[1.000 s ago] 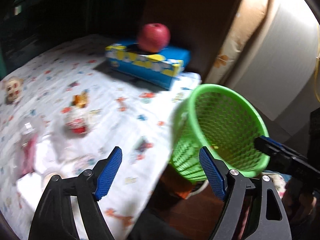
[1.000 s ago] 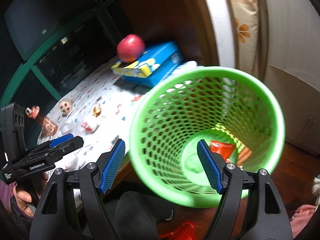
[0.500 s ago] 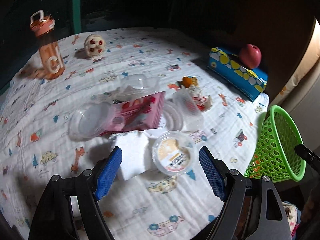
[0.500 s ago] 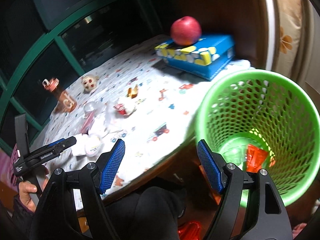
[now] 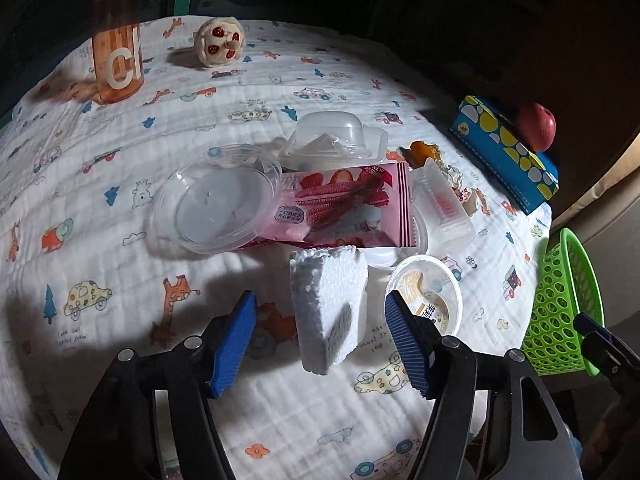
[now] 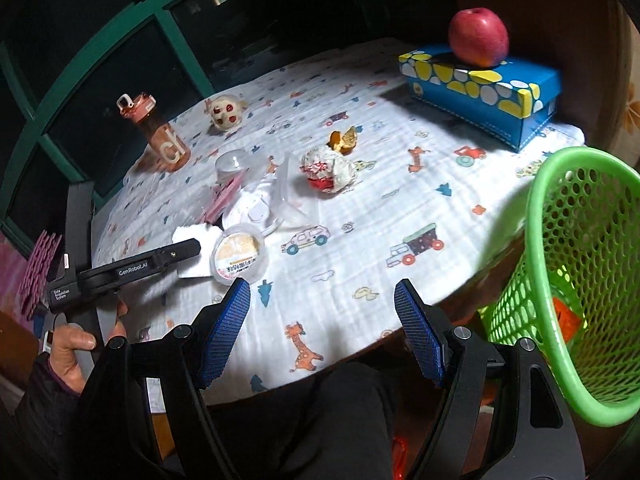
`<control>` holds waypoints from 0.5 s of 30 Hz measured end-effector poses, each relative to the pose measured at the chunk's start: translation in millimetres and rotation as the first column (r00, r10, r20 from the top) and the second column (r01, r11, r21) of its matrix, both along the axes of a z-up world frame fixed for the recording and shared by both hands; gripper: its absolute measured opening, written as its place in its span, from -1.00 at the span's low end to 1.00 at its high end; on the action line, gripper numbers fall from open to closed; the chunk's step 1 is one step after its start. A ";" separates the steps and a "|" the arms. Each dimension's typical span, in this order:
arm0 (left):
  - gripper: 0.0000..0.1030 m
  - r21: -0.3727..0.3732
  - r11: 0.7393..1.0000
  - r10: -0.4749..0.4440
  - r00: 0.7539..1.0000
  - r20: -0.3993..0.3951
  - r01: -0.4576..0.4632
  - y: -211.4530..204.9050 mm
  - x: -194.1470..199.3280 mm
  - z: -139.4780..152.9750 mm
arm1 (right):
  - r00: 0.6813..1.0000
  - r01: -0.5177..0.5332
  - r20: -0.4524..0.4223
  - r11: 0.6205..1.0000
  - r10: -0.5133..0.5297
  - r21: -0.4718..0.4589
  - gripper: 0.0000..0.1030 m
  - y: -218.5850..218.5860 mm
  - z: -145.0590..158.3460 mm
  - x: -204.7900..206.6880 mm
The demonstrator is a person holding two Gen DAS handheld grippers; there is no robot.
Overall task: Collect trash
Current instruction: 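Grasp the white foam block with the left gripper while the right gripper grasps the yogurt cup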
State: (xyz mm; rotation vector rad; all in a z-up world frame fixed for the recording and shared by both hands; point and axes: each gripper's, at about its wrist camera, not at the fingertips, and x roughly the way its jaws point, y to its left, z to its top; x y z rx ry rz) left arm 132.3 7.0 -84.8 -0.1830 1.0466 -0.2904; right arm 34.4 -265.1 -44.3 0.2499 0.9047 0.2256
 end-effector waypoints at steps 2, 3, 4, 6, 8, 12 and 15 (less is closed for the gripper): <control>0.11 -0.036 0.999 -0.007 1.000 -0.008 0.007 4.3 2.2 -2.8 | 1.000 -0.021 -0.008 1.000 0.021 -0.001 0.44 9.3 -2.8 4.8; 0.09 -0.052 0.999 -0.010 1.000 -0.011 0.009 4.9 3.0 -3.9 | 0.999 -0.031 -0.011 1.000 0.031 -0.002 0.44 13.6 -3.9 7.1; 0.00 -0.064 0.998 -0.014 1.000 -0.012 0.013 5.1 3.6 -4.5 | 0.999 -0.039 -0.012 0.999 0.039 -0.004 0.44 17.3 -4.7 8.8; -0.16 -0.079 0.997 -0.025 1.000 -0.012 0.024 5.3 4.7 -4.9 | 0.998 -0.061 -0.015 0.998 0.061 -0.008 0.44 26.3 -6.8 13.2; -0.43 -0.079 0.996 -0.035 0.999 -0.014 0.033 4.9 5.4 -5.4 | 0.996 -0.081 -0.021 0.997 0.081 -0.016 0.44 34.1 -9.4 17.4; -0.45 -0.094 0.995 -0.031 0.999 -0.011 0.030 10.6 4.0 -2.1 | 0.992 -0.121 -0.032 0.992 0.120 -0.027 0.44 51.1 -15.1 24.4; -0.46 -0.092 0.995 -0.030 1.000 -0.003 0.030 15.3 1.1 3.5 | 0.988 -0.149 -0.047 0.989 0.148 -0.022 0.44 63.6 -21.3 32.2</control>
